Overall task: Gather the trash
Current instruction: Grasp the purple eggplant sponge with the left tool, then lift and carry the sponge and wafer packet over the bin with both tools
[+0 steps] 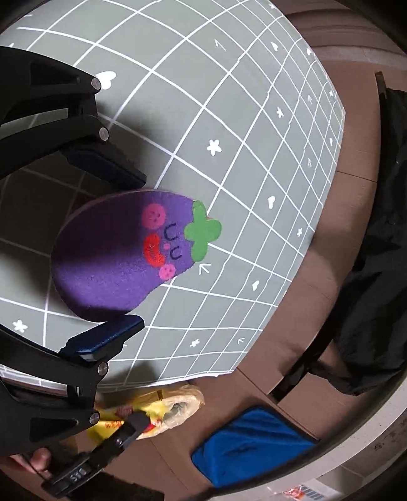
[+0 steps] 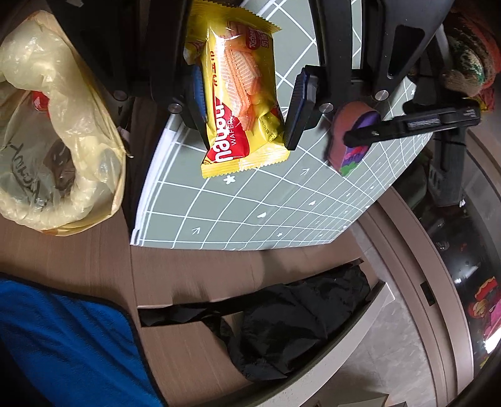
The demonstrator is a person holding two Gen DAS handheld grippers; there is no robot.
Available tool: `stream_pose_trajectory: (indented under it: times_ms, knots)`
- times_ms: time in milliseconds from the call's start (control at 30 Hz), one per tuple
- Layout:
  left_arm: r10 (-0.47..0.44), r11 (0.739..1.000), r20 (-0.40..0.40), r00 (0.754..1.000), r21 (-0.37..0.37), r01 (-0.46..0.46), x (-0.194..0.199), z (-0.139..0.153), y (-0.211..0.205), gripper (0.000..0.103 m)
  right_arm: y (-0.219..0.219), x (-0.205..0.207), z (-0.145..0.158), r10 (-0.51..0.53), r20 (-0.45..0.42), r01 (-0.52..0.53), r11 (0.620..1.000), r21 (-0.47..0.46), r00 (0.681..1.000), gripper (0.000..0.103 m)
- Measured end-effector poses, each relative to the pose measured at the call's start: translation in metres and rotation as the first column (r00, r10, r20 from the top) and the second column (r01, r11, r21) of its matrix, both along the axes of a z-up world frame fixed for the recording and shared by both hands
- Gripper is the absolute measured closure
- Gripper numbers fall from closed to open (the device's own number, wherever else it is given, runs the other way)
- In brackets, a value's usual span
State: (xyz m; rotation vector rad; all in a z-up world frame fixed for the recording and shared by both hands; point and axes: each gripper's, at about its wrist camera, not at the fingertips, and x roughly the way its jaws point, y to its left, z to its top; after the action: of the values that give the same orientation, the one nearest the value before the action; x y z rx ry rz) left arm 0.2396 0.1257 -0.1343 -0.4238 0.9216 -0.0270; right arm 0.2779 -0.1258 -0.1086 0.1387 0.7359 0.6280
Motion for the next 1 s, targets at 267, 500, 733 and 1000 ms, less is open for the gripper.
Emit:
stream_pose_trajectory:
  times_ms: [267, 500, 733, 1000]
  knots:
    - [-0.003, 1.0, -0.038, 0.999, 0.024, 0.004, 0.002, 0.0, -0.002, 0.022, -0.009, -0.007, 0.006, -0.026, 0.028, 0.026, 1.0, -0.005, 0.999, 0.062]
    - [0.012, 0.998, 0.008, 1.0, 0.063, -0.012, -0.01, 0.01, 0.001, 0.027, -0.002, -0.011, 0.017, -0.016, 0.065, 0.018, 1.0, -0.025, 0.998, 0.062]
    - [-0.006, 0.986, 0.176, 0.984, 0.167, -0.024, -0.024, 0.06, 0.005, 0.027, 0.011, -0.012, 0.034, 0.006, 0.11, 0.0, 0.999, -0.052, 0.994, 0.062]
    - [-0.084, 0.97, 0.375, 0.923, 0.243, -0.01, -0.022, 0.136, -0.005, 0.027, 0.009, -0.008, 0.088, -0.015, 0.222, 0.025, 0.999, -0.044, 0.975, 0.062]
